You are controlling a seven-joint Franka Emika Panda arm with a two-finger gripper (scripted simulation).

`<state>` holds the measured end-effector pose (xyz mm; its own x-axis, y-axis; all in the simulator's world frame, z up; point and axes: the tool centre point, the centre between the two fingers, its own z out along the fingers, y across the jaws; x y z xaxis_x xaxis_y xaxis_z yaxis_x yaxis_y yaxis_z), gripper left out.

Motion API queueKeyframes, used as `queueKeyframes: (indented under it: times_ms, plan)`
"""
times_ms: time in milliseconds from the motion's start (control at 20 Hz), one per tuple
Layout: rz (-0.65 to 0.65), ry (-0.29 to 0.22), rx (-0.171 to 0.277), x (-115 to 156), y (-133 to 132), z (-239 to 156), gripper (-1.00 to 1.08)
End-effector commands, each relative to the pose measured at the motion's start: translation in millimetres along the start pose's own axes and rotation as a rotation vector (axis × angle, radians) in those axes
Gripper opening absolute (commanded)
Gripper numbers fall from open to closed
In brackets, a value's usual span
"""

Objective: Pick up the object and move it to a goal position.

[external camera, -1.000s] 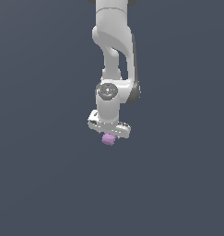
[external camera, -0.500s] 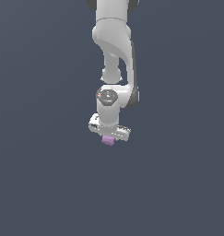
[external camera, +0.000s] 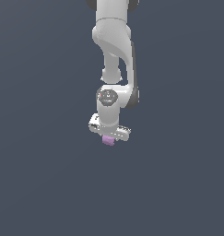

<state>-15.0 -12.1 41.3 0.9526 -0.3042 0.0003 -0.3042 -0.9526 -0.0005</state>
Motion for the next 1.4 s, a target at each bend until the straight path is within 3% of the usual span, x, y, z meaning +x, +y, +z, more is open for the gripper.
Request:
queueKeyframes:
  times_ms: [0,550,1350]
  plan:
    - [0.0,0.0,0.0,0.1,0.1,-1.1,-1.0]
    - [0.0,0.0,0.0,2.9,3.3,-51.9,-1.0]
    - [0.001,0.0,0.0,14.3,14.4,-224.7,-1.0]
